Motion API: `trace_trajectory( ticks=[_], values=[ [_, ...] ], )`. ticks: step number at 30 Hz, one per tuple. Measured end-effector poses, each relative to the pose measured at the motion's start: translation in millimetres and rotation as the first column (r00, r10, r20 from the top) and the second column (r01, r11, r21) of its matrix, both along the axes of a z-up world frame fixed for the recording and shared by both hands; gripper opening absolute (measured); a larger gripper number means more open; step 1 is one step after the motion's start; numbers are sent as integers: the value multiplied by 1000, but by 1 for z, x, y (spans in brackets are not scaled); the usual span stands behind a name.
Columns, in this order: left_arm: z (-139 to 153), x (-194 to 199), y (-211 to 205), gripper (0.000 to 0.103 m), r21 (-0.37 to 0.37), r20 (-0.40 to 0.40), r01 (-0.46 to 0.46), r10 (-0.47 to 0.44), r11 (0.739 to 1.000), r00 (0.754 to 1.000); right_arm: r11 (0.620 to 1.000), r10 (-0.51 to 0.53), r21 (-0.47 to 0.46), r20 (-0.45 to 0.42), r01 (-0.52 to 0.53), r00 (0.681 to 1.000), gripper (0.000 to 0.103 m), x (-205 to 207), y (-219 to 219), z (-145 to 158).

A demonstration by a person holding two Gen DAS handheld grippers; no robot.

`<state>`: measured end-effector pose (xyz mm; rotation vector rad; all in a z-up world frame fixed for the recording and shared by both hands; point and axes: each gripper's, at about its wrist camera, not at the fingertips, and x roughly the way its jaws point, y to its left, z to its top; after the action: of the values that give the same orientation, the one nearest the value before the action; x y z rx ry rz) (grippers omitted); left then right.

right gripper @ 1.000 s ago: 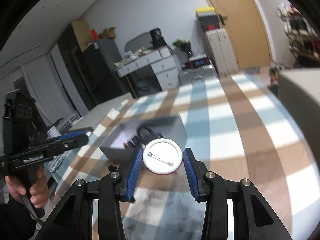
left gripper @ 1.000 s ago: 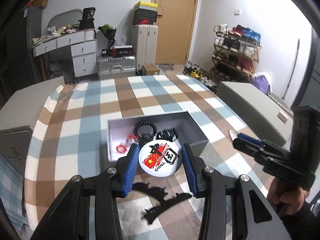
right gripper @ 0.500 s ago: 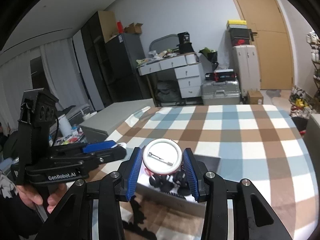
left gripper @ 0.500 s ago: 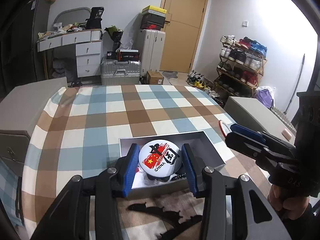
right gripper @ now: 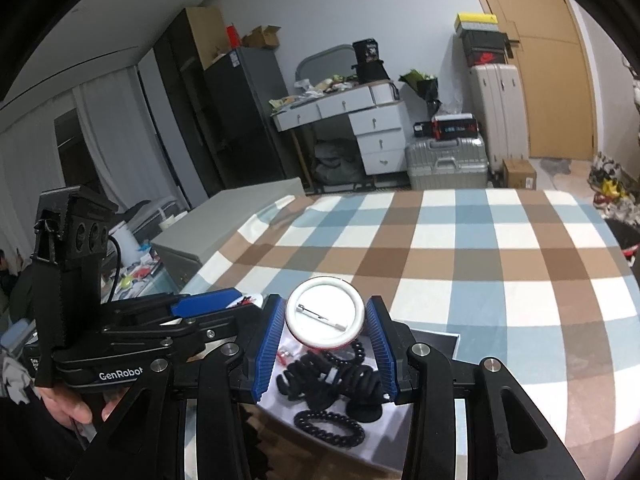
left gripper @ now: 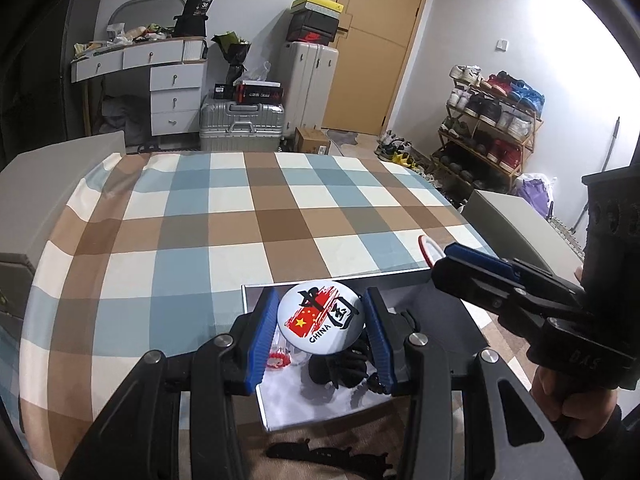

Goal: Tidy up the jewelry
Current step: 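Carry both badges into the silver box and open both tools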

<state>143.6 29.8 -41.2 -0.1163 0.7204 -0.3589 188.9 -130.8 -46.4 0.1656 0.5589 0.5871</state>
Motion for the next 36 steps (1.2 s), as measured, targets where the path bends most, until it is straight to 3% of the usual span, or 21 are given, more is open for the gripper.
trace_trajectory(
  ticks=[13, 23, 30, 32, 36],
  values=[
    [-16, 12, -3, 37, -29, -54, 25, -26, 999, 998, 1000, -15, -7, -94, 15, 995, 42, 20, -4, -24],
    [-16, 14, -6, 38, -73, -51, 55, -59, 996, 997, 1000, -2, -22, -107, 0, 994, 43, 21, -2, -25],
    [-14, 8, -5, 62, -37, -30, 35, -36, 999, 999, 999, -35, -7, -66, 35, 997, 54, 3, -10, -20],
    [-14, 5, -2, 67, -17, -32, 0, -1, 1000, 1000, 999, -44, -5, -65, 44, 997, 61, -3, -13, -19],
    [-10, -5, 3, 73, -11, -20, -48, 47, 999, 999, 998, -67, 4, -55, 67, 996, 65, -18, -20, -13]
  ],
)
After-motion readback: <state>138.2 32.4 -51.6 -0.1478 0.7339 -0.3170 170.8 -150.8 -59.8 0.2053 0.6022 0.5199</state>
